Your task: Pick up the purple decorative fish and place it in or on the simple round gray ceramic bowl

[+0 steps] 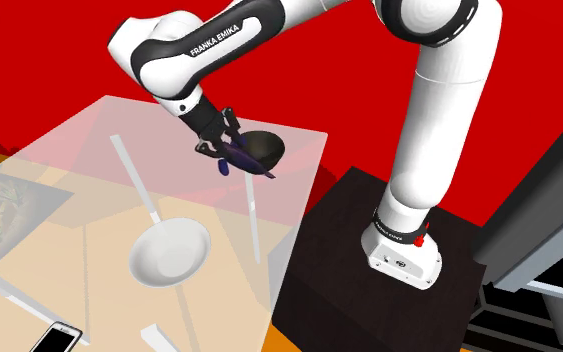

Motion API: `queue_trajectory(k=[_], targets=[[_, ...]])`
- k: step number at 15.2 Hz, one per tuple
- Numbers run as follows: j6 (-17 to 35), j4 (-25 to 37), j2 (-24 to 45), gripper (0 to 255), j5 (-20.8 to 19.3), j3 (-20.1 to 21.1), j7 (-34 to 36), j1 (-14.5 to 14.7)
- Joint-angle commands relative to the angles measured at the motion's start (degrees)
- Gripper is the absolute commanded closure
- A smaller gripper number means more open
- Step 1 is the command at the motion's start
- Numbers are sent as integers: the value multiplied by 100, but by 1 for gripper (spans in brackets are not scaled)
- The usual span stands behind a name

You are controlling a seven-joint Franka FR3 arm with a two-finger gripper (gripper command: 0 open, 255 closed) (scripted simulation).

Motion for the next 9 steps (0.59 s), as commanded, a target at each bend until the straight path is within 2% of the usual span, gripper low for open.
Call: queue_trajectory(k=[1,6,9], targets=[[-148,118,-33,255,13,5,-23,3],[-479,375,-120,255,37,9,-87,4],[-532,554,-49,255,-165,-166,-454,-191]])
